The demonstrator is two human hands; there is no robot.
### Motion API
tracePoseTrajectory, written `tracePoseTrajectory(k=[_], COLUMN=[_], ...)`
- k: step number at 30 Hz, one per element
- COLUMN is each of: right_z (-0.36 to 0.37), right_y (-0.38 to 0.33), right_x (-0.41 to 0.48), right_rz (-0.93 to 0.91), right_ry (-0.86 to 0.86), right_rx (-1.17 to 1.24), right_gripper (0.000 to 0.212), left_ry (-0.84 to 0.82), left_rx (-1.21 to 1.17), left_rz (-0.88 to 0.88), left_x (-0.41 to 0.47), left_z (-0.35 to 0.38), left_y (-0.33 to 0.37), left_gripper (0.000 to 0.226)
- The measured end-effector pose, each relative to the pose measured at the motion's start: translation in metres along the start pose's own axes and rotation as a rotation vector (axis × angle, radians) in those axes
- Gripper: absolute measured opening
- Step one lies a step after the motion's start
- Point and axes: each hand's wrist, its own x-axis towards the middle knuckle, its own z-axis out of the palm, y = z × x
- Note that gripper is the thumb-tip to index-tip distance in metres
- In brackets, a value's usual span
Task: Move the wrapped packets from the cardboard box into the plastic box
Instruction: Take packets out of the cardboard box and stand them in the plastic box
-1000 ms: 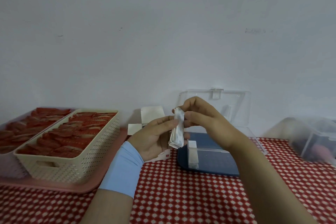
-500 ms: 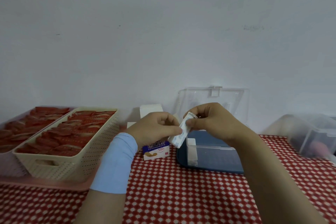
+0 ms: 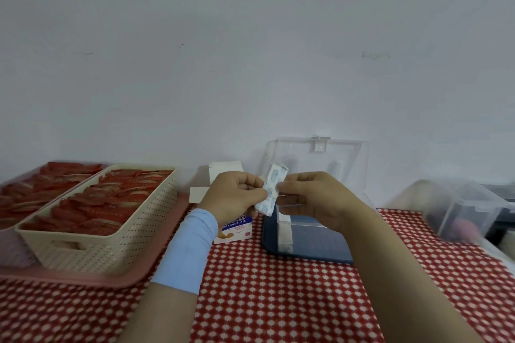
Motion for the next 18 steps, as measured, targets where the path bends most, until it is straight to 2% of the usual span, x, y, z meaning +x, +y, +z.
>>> tracePoseTrajectory(k=[4,8,11,15,18], right_z=[0.003,0.000,-0.008,-0.013,-0.012], right_y=[-0.002,-0.006,-0.009,-0.013,-0.014], right_x=[-0.007,-0.008,-0.008,-0.007,-0.008], right_rz=[-0.013,-0.033,-0.055,-0.065,-0.067], right_ry=[-0.031,0.044,0.153,0.211,0.204], right_rx=[-0.060,-0.097,-0.167,-0.265,-0.323], right_gripper=[0.023,0.025,0.016,0.011,0.013], left_ry=[-0.015,0.046,0.153,0.044,0.068], left_rx=[0.021,0.099,0.398,0.930,1.057], left_rz=[0.029,0.084,0.136,0.161,0.231], left_x=[-0.007,-0.009,-0.003,0.006,0.012], left_z=[0.008,0.010,0.000,-0.007,-0.002], left_y=[0.004,0.001,-0.010,-0.030,-0.042], left_gripper=[0.006,0.004,0.016,0.064,0.069])
